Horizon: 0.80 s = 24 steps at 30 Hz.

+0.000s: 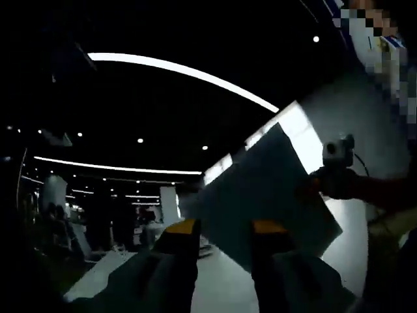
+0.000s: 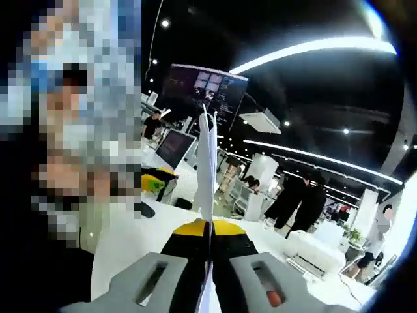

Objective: Organize the stack of printing papers by aligning and flattening the scattered papers on the table

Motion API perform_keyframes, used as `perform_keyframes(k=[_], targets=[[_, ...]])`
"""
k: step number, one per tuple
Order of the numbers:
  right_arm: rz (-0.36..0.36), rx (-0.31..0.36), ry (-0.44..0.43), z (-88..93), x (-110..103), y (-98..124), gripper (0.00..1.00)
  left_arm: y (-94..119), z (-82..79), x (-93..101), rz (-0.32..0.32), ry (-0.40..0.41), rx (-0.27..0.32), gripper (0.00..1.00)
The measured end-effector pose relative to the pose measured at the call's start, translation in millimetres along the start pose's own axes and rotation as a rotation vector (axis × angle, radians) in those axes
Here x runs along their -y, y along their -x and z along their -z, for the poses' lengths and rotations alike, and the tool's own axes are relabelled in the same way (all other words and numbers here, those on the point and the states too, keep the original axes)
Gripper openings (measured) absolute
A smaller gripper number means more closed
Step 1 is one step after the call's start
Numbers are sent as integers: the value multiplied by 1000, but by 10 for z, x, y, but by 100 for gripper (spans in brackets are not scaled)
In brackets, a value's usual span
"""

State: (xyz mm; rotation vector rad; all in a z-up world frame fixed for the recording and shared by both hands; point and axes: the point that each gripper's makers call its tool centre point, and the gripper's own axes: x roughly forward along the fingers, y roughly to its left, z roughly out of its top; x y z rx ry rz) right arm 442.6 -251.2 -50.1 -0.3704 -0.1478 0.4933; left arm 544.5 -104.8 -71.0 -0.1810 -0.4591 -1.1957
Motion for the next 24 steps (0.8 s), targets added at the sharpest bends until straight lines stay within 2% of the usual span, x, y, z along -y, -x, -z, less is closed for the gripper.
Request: perform_keyframes(k=[2, 4, 8, 13, 14, 16, 18, 21, 24], targets=[[-4, 59, -48, -95, 34, 49, 0, -5, 25, -3, 14, 64, 7, 35], [-1, 93, -86, -150, 67, 86, 0, -23, 72, -14, 31, 84, 2, 36], [-28, 133, -150, -199, 75, 132, 0, -71, 135, 70, 96, 138, 3, 39], [-32, 138, -152, -184, 56, 130, 0, -132, 134, 194, 163, 186, -2, 48], [-35, 137, -150, -179, 45, 127, 0, -140, 135, 211, 174, 193, -4, 52], [-50, 140, -145, -160, -4, 116, 0, -152, 142, 294, 237, 217, -15, 59], [-61, 143, -148, -146, -35, 98, 0, -171, 158, 267, 243, 216, -20, 67], [-68, 147, -163, -147, -68, 86, 0, -152, 163, 305, 247, 208, -31, 67], [-82, 160, -173, -165, -104, 87, 0, -170, 125, 322, 246, 224, -16, 67]])
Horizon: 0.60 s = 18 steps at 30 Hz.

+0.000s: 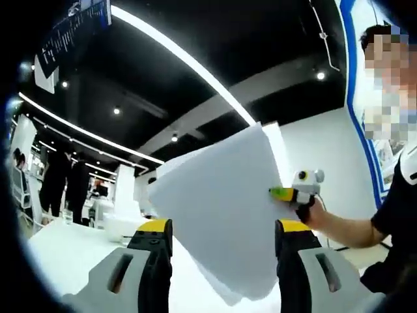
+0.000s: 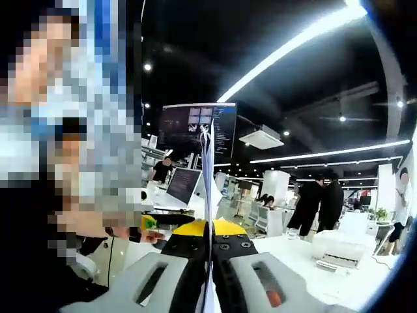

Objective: Organize the stack of printing papers by aligning and flattening the scattered papers on the table

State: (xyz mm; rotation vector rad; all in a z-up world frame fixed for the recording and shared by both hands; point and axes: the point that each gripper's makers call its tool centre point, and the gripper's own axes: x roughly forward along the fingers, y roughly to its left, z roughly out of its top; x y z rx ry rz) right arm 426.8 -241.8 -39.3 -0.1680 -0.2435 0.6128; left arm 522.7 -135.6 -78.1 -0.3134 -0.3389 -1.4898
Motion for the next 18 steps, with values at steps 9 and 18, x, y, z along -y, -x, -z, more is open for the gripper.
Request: perform_keyframes(k=[9, 18], targets=[[-97, 136, -124, -219, -121, 79, 0, -30, 183, -221, -69, 128, -1, 67], [-99, 147, -201, -54, -66, 119, 0, -112, -31, -79, 47, 206, 114, 30]])
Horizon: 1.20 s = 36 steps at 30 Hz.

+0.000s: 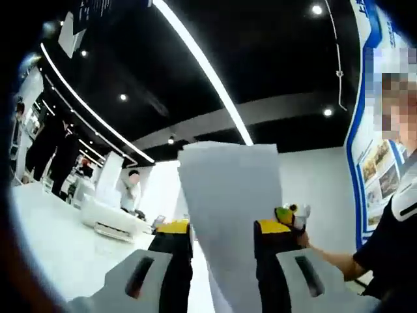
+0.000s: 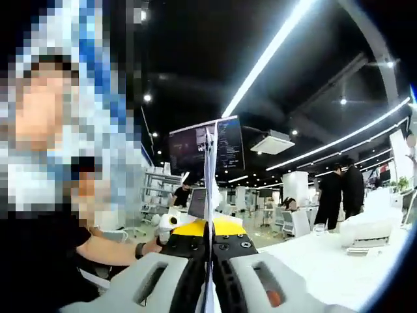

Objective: Organize the stack of printing papers by aligning and flattening the scattered papers on the table

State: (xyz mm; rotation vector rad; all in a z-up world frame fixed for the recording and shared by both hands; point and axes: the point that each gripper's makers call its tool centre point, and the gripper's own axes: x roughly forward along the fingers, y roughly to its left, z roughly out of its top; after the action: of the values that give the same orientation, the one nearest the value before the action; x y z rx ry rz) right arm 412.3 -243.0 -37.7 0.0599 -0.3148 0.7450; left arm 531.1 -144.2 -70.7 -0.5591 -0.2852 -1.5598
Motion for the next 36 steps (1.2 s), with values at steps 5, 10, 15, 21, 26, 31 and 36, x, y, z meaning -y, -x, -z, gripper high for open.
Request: perform_keyframes(k=[5, 10, 15, 21, 26, 31, 36], targets=[[18, 16, -38, 50, 62, 41, 0, 20, -115, 52, 5, -49, 7, 8], [23, 20, -38, 65, 66, 31, 0, -9, -172, 106, -29, -181, -16, 6], [34, 13, -5, 102, 12, 5, 0, -24, -238, 138, -58, -236, -13, 6], [101, -29, 56, 219, 72, 7, 0, -19, -198, 159, -86, -332, -39, 6], [194, -65, 75, 314, 246, 27, 0, -22, -120, 130, -98, -349, -60, 6], [245, -86, 154, 385, 339, 21, 0, -34, -58, 112, -103, -328, -63, 6], [262, -94, 155, 491, 402, 53, 0, 1, -15, 72, -114, -323, -67, 6]])
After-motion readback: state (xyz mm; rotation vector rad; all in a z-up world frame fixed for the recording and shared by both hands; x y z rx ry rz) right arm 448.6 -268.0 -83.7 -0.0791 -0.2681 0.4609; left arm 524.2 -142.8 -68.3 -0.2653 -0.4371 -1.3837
